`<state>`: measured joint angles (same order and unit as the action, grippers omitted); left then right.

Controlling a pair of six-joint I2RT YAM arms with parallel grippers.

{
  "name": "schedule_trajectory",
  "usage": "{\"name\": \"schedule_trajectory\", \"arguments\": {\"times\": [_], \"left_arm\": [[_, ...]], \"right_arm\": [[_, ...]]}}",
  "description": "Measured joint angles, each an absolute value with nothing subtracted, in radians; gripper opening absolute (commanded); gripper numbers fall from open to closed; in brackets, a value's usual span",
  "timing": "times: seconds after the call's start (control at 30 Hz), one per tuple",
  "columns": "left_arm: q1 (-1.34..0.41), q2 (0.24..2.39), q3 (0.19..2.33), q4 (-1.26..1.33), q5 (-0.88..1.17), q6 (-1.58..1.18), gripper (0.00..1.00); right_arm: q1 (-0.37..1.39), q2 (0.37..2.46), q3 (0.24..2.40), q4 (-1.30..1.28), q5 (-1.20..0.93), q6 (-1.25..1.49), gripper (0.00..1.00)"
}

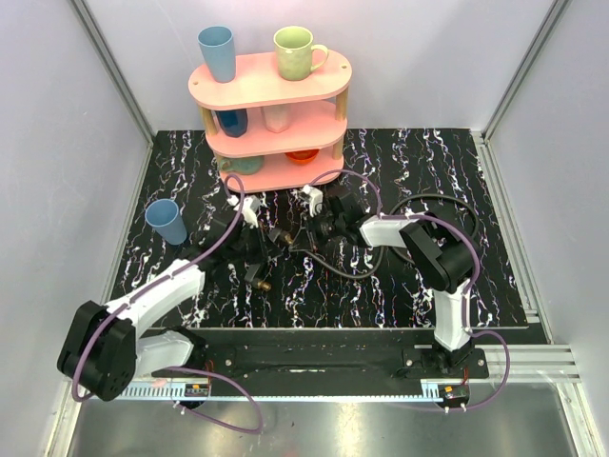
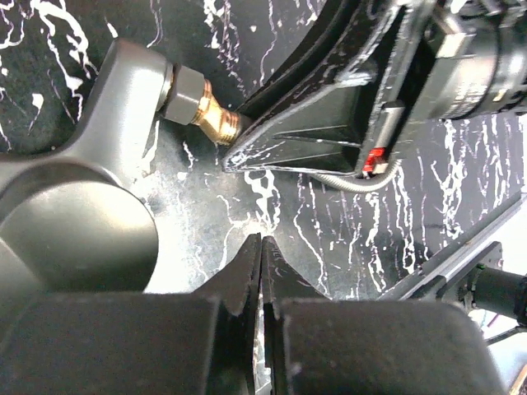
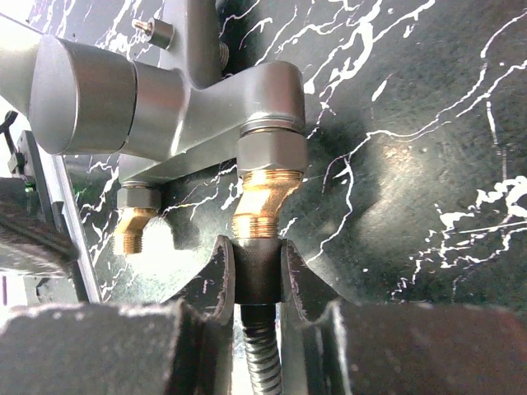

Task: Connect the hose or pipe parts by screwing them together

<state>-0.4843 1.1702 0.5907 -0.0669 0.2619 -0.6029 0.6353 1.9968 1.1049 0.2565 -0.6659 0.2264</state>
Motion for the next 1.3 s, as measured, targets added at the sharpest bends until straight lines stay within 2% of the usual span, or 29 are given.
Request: {"name": "schedule_trajectory", "arguments": {"times": [0.03,0.07,0.17,0.33,0.43,0.47,0.5,0.53,0.57,0.73,0.77,0.8,0.9,1.13,1.3], "left_arm": [[-0.484,1.161,0.602,-0.081,0.262,-0.603,0.00],[-0.484,1.156,0.610,-0.088,0.263,-0.602,0.00],[-0.484,1.130,0.666,-0.137,0.262,-0.596,0.00],[-0.484,1.077,0.767,-0.236,0.245,-0.569,0.06],[-0.481,1.043,0.809,-0.289,0.229,-0.546,0.14],[-0.479,1.026,0.821,-0.314,0.223,-0.537,0.21],[-0.477,1.014,0.827,-0.330,0.219,-0.527,0.26],[-0.474,1.002,0.836,-0.354,0.212,-0.519,0.30],[-0.471,0.989,0.844,-0.377,0.204,-0.509,0.41],[-0.462,0.922,0.859,-0.464,0.156,-0.476,0.63],[-0.460,0.903,0.859,-0.486,0.144,-0.475,0.72],[-0.459,0.889,0.860,-0.500,0.137,-0.469,0.92],[-0.457,0.849,0.875,-0.543,0.116,-0.461,0.96],[-0.456,0.788,0.890,-0.591,0.064,-0.463,0.95],[-0.438,0.880,0.905,-0.629,0.003,-0.443,0.93]], "right_arm": [[0.632,1.998,1.105,0.259,-0.665,0.231,0.16],[0.628,1.998,1.105,0.261,-0.663,0.233,0.26],[0.622,1.998,1.106,0.256,-0.654,0.235,0.41],[0.617,2.015,1.143,0.195,-0.601,0.206,0.52],[0.612,2.024,1.171,0.166,-0.565,0.186,0.65],[0.610,2.024,1.177,0.155,-0.557,0.178,0.71],[0.608,2.024,1.184,0.145,-0.545,0.171,0.94],[0.606,2.022,1.189,0.134,-0.533,0.165,1.00],[0.603,2.018,1.191,0.120,-0.523,0.158,1.00],[0.597,1.908,1.216,-0.015,-0.463,0.111,1.00],[0.597,1.874,1.221,-0.049,-0.449,0.109,1.00],[0.597,1.827,1.226,-0.084,-0.429,0.110,1.00],[0.597,1.719,1.229,-0.149,-0.375,0.133,1.00],[0.596,1.409,1.193,-0.254,-0.253,0.226,1.00],[0.595,1.263,1.099,-0.285,-0.250,0.229,1.00]]}}
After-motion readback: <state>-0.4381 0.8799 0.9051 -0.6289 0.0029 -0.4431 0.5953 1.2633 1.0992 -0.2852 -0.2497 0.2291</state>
